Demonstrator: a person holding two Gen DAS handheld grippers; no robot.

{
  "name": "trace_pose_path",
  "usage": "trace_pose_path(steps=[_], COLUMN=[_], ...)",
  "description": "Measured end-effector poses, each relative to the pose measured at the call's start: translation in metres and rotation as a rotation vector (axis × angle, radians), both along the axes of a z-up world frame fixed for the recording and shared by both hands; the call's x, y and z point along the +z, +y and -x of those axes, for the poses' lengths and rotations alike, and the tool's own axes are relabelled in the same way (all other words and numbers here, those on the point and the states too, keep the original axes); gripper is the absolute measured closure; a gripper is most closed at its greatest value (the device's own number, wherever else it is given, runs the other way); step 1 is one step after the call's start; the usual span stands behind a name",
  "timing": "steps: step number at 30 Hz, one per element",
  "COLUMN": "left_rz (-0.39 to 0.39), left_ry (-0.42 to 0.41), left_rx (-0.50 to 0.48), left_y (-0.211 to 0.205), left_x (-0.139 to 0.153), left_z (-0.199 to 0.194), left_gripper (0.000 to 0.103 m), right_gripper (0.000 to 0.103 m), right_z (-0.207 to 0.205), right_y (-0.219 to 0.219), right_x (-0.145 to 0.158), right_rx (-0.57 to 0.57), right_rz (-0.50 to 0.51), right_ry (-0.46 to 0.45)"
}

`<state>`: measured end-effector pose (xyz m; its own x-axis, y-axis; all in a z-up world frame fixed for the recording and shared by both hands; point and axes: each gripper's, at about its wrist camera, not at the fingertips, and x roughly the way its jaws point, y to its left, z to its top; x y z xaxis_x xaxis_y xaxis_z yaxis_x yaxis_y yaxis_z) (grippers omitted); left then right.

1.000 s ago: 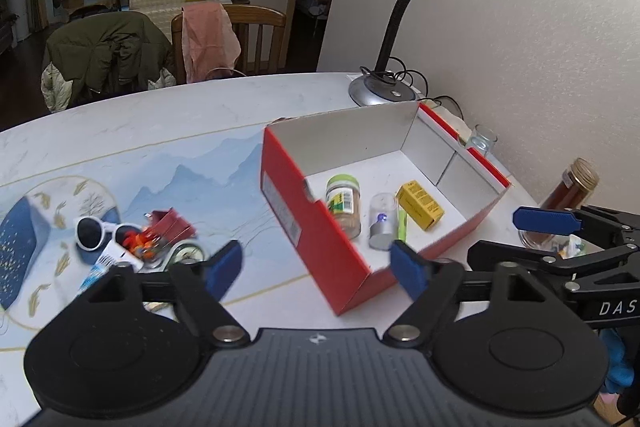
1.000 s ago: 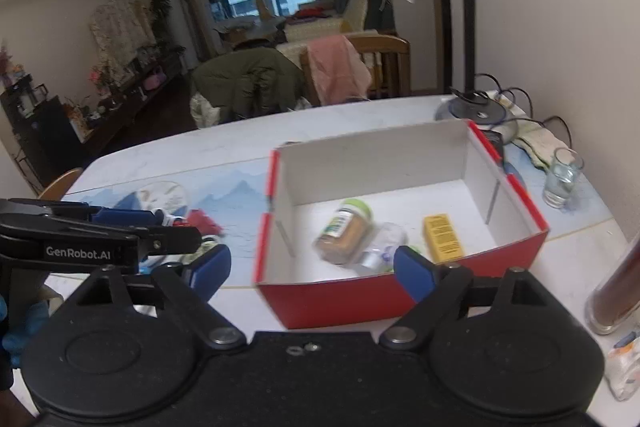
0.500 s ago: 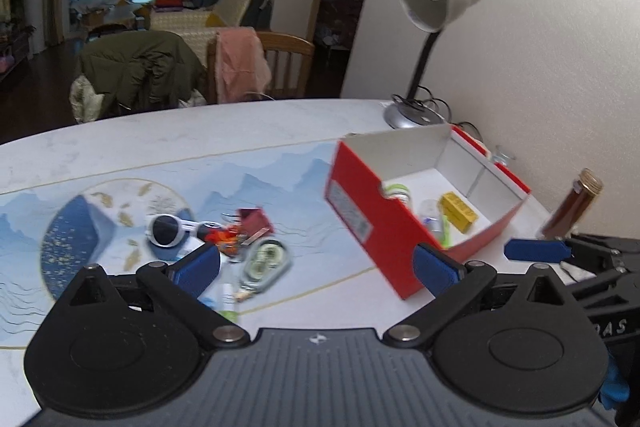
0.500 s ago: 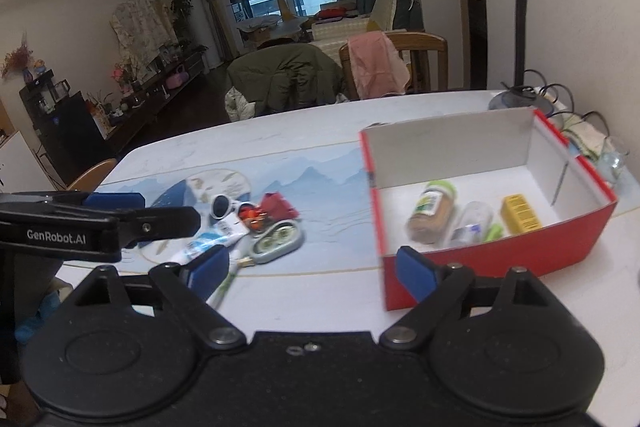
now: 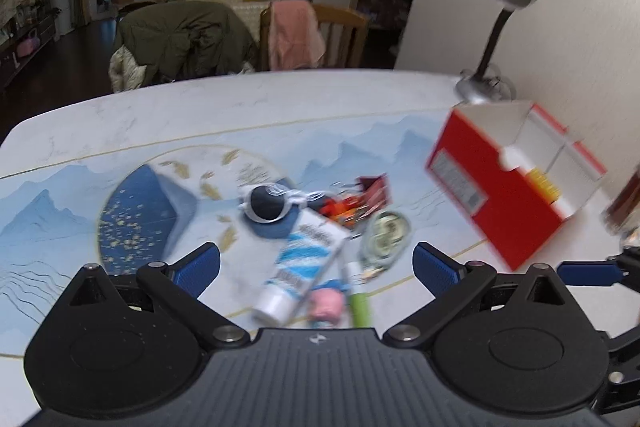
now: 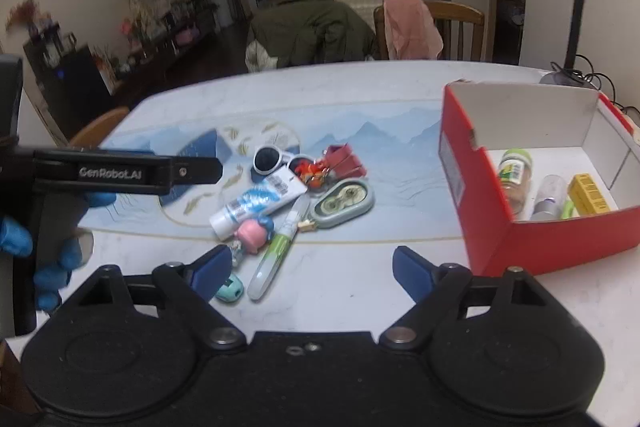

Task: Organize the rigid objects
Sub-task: 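Withdraw both tools from the box back toward the mat, then grasp the white tube with left tool while right tool grasps green-white pen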

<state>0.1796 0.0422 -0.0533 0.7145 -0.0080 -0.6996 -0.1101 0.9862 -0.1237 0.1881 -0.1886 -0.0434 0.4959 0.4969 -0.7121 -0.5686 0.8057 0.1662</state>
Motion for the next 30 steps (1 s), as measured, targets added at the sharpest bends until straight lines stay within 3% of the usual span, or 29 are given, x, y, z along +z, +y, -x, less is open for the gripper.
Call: trace_pose_path(steps=[8,16,30], left_rz=[-0.032,-0.045,-0.07], left_ry=[0.039,0.088,0.165], left_rx=[-0.004,-0.04,-0.126], left_y=[0.027,0.024,0.018], left_x=[-0.031,-0.056,-0.095], left_z=[-0.027,-0.057,-0.084], left_gripper=[0.0,0.0,0.001], right_gripper=[0.021,0.028,0.045], right_z=[-0.011,-0.026,-0.047], right_y=[0.043,0.076,0.098], right_x=[-0.025,-0.06,-0.092], right_rx=[0.018,0.04,0.045], right_rz=[0.057,0.141,0.202], right_ry=[0.039,0.105,0.155])
